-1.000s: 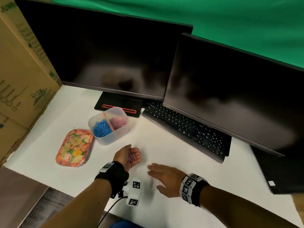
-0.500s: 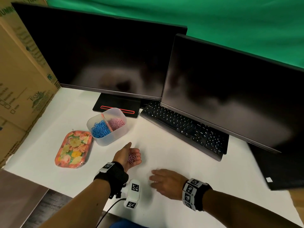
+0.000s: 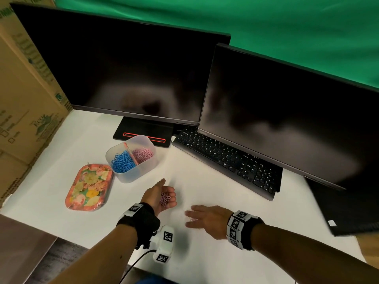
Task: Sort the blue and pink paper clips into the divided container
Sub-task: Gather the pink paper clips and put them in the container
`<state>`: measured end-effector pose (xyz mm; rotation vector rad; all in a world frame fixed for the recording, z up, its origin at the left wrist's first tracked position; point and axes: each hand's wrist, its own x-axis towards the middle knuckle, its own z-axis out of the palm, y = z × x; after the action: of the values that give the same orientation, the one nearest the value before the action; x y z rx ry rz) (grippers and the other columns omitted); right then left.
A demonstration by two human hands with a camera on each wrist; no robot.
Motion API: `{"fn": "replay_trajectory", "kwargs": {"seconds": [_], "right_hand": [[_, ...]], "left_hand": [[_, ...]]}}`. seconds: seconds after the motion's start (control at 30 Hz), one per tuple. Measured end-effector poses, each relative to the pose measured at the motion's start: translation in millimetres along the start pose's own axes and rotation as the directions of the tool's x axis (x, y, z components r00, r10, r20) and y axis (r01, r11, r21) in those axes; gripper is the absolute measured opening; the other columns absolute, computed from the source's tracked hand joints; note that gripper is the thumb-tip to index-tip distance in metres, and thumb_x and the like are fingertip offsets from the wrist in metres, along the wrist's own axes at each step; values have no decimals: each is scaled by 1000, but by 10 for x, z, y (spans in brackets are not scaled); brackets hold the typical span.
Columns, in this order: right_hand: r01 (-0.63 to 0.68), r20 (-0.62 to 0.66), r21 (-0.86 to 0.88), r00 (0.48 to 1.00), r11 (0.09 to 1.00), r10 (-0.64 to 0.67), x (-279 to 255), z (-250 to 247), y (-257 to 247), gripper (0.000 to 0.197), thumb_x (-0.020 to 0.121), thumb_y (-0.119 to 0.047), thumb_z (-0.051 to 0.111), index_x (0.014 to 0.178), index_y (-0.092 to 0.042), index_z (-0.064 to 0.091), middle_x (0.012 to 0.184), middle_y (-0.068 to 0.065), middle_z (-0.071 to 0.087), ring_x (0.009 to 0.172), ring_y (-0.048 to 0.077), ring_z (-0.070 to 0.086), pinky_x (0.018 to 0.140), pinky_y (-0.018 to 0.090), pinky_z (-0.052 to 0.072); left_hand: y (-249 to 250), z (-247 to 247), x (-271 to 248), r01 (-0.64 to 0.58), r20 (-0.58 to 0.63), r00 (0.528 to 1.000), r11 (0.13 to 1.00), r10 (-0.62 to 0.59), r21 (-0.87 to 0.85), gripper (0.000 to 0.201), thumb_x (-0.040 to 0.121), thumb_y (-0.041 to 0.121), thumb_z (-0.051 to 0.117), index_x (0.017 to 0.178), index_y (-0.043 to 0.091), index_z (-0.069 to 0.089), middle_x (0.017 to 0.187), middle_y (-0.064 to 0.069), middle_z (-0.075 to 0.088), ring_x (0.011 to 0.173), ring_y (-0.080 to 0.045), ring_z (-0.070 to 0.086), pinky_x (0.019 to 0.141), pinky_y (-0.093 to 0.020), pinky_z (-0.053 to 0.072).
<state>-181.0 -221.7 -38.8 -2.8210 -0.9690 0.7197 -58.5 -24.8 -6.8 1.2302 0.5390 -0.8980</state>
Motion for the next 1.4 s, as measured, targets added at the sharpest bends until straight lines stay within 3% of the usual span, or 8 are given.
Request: {"fn": "replay_trajectory", "kwargs": {"seconds": [0.1, 0.43, 0.67, 0.93, 1.03, 1.27, 1.33, 1.4], "right_hand": [[32, -41, -36, 999, 999, -34, -21, -5, 11, 54, 59, -18, 82, 110, -31, 68, 120, -9, 65, 104, 15, 66, 59, 18, 56], [-97, -146, -148, 986, 984, 75, 134, -154, -84, 13, 63, -22, 77, 70, -29, 69, 70, -12, 59, 62, 7, 59, 42, 18, 43], [-406, -22, 169, 910, 898, 415, 382, -487, -179, 35, 87, 5, 49, 121, -4, 53, 122, 15, 51, 111, 33, 52, 86, 39, 46], [-412, -151, 604, 781, 682, 606, 529, -814, -104, 18, 92, -13, 48, 104, -11, 62, 107, 9, 61, 98, 25, 60, 84, 27, 48], [-325, -201, 630, 809, 705, 552, 634, -1103, -204, 19, 89, -11, 49, 102, -12, 62, 104, 9, 61, 91, 23, 60, 82, 29, 50], [-306, -234, 525, 845, 794, 480, 730, -1531, -264, 32, 85, -9, 55, 117, -14, 60, 111, 8, 61, 99, 27, 62, 87, 37, 53], [-233, -303, 644, 797, 728, 523, 667, -1639, -169, 36, 87, -14, 59, 123, -15, 59, 113, 3, 63, 94, 20, 65, 86, 33, 54], [-186, -402, 750, 633, 634, 661, 544, -1685, 24, 30, 87, -14, 60, 117, -16, 66, 105, 1, 69, 81, 16, 67, 80, 27, 54]], "left_hand": [[5, -19, 4, 5, -6, 1000, 1000, -5, 17, 43, 98, 38, 45, 77, 3, 60, 63, -12, 56, 53, -23, 55, 49, -29, 50], [-67, 15, -3, 55, -29, 998, 997, -54, 47, 44, 99, 37, 43, 77, 4, 59, 65, -12, 56, 58, -24, 55, 52, -30, 53], [-88, 76, -16, 75, -61, 995, 997, -73, 23, 43, 99, 34, 44, 74, 3, 60, 67, -13, 57, 59, -25, 55, 49, -30, 50], [-41, 104, -32, 35, -64, 997, 998, -39, -57, 39, 101, 27, 40, 80, 1, 59, 63, -15, 60, 60, -27, 55, 48, -30, 55], [-5, 156, -56, 16, -50, 998, 993, -22, -118, 33, 100, 26, 41, 93, 1, 60, 71, -15, 65, 68, -28, 61, 57, -34, 55], [313, 180, -93, -32, -7, 999, 964, 32, -264, 29, 98, 21, 40, 111, 3, 59, 79, -11, 64, 64, -20, 62, 47, -25, 52], [469, 144, -122, -34, 12, 999, 944, 40, -329, 32, 101, 23, 37, 105, 0, 59, 82, -13, 67, 64, -21, 65, 48, -27, 56], [670, 79, -116, -64, 18, 997, 922, 76, -382, 35, 101, 25, 34, 94, 1, 59, 85, -14, 66, 75, -24, 64, 60, -33, 61]]}}
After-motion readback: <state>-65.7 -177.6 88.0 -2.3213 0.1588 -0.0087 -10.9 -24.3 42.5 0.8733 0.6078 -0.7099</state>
